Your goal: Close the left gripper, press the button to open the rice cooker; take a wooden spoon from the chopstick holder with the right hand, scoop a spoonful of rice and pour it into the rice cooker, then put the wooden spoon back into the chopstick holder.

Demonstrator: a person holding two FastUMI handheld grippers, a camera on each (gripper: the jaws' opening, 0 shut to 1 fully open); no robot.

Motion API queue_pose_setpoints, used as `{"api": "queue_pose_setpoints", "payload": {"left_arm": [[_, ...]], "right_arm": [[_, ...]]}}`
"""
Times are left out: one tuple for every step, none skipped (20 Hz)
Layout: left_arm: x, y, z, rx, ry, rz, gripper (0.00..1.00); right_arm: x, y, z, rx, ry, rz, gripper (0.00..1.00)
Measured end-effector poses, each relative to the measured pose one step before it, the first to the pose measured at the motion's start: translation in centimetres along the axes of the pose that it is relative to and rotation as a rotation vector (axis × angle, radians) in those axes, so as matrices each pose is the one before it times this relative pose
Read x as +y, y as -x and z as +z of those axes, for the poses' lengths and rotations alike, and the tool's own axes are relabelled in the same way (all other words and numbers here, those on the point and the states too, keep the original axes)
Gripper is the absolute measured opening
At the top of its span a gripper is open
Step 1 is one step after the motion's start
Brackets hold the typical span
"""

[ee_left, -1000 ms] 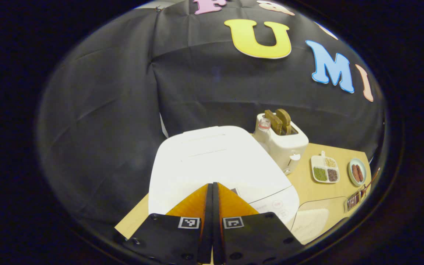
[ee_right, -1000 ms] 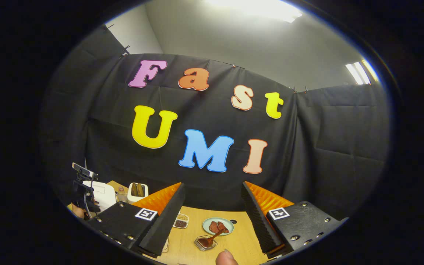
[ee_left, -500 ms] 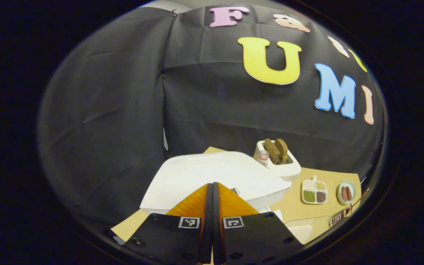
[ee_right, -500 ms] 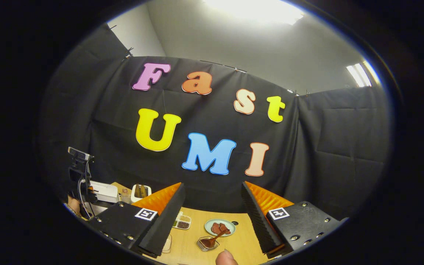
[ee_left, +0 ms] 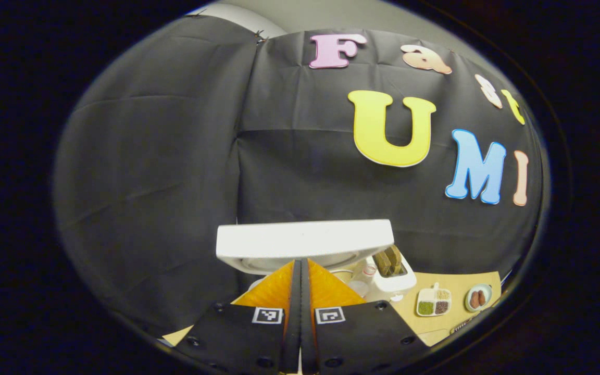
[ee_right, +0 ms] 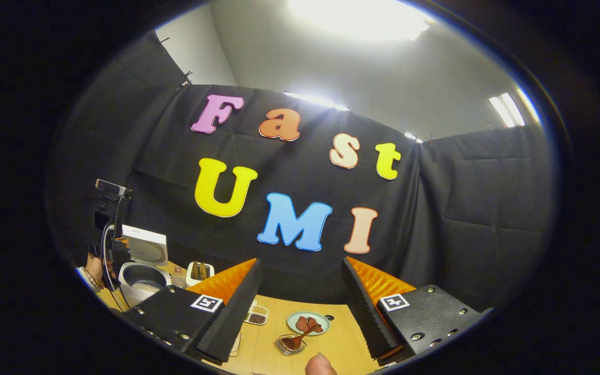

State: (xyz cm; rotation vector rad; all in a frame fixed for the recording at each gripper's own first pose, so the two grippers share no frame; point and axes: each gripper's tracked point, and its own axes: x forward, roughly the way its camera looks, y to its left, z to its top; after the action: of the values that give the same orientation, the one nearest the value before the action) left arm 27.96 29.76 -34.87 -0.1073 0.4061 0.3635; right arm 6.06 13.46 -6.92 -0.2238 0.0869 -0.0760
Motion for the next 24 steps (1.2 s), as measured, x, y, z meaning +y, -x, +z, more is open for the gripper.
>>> {"api": "queue_pose_setpoints", "payload": {"left_arm": [[-0.004,0.639,0.414,-0.01637,0.00330,-0.00973,0.07],[0.149,0.686,0.478,-0.01894,0.00029,-0.00532,0.07],[0.128,0.963,0.394,-0.01991,-0.00107,-0.00382,0.09],[0.059,0.684,0.562,-0.01809,-0.00070,-0.00114,0.09],[0.014,0.812,0.250,-0.01524,-0.00227,-0.00369,0.07],[0.021,0.791,0.599,-0.01276,-0.00192,-0.00386,0.09],[-0.130,0.618,0.492,-0.01279,-0.00043,-0.00858,0.10],[-0.095,0.759,0.832,-0.02295,-0.00027,-0.01019,0.07],[0.010,1.071,0.668,-0.02194,0.00362,-0.00875,0.10],[0.000,1.042,1.023,-0.02125,0.00180,-0.00391,0.10],[0.003,1.236,0.802,-0.02254,0.00060,-0.00347,0.11],[-0.344,1.028,0.935,-0.02251,-0.00057,-0.00547,0.16],[-0.764,0.983,0.934,-0.02374,0.00025,-0.01280,0.22],[-0.599,1.416,1.317,-0.02424,-0.00262,-0.01118,0.26],[-0.686,1.106,1.005,-0.02209,-0.00871,-0.00869,0.38],[-0.858,1.453,1.093,-0.02570,-0.01293,-0.01382,0.47],[-0.961,1.465,0.894,-0.02636,-0.01492,-0.01461,0.55],[-1.023,1.271,1.128,-0.02490,-0.01720,-0.01256,0.60],[-1.047,1.442,1.034,-0.02324,-0.01401,-0.00917,0.65],[-1.180,1.221,0.871,-0.01844,-0.00840,-0.01281,0.67],[-1.494,1.029,0.511,-0.00678,-0.00609,-0.00994,0.72],[-1.012,1.076,0.203,0.01201,-0.00517,0.00680,0.77],[-1.007,1.058,-0.321,0.02144,-0.00069,0.01278,0.81],[-0.918,0.804,-0.192,0.02041,0.00695,0.01257,0.84]], "right_arm": [[-0.201,0.128,-0.040,0.00062,-0.00364,-0.00294,0.94],[-0.252,0.158,-0.083,-0.00091,-0.00341,-0.00168,0.94],[-0.230,0.048,0.098,-0.00131,-0.00417,-0.00174,0.94],[-0.249,-0.019,0.014,-0.00290,-0.00706,-0.00279,0.94],[-0.280,-0.148,0.118,-0.00141,-0.01173,-0.00144,0.94],[-0.171,-0.123,0.057,-0.00435,-0.01361,-0.00208,0.94],[-0.333,-0.184,0.406,-0.01644,-0.01477,-0.00605,0.94],[-0.333,-0.232,0.362,-0.01802,-0.01141,-0.00007,0.94],[-0.147,-0.375,0.146,-0.01743,-0.00494,0.00855,0.94],[-0.002,-0.523,-0.229,-0.01519,0.00126,0.01598,0.94],[-0.095,-0.564,-0.392,-0.00477,0.00049,0.01581,0.94],[-0.361,-0.628,-0.730,0.00271,-0.00924,0.01321,0.94],[-0.248,-0.648,-0.841,0.00510,-0.02214,0.01728,0.94],[-0.309,-0.602,-0.896,0.00576,-0.02430,0.01348,0.94],[-0.708,-0.594,-0.966,0.00862,-0.01599,0.00158,0.94],[-1.139,-0.529,-1.262,0.00932,-0.00601,-0.00963,0.94],[-1.006,-0.686,-1.234,0.01132,-0.00024,-0.00559,0.94],[-0.604,-0.685,-1.515,0.01537,-0.00198,0.00374,0.94],[-0.570,-0.722,-1.473,0.01482,-0.01064,0.00928,0.94],[-0.367,-0.810,-1.463,0.01805,-0.02059,0.02238,0.94],[-0.328,-0.877,-1.562,0.02204,-0.03226,0.02375,0.94],[-0.547,-0.899,-1.820,0.03243,-0.03825,0.02379,0.94],[-0.469,-0.900,-1.808,0.03057,-0.04483,0.02282,0.94],[-0.431,-0.845,-1.334,0.02035,-0.04446,0.02402,0.94]]}}
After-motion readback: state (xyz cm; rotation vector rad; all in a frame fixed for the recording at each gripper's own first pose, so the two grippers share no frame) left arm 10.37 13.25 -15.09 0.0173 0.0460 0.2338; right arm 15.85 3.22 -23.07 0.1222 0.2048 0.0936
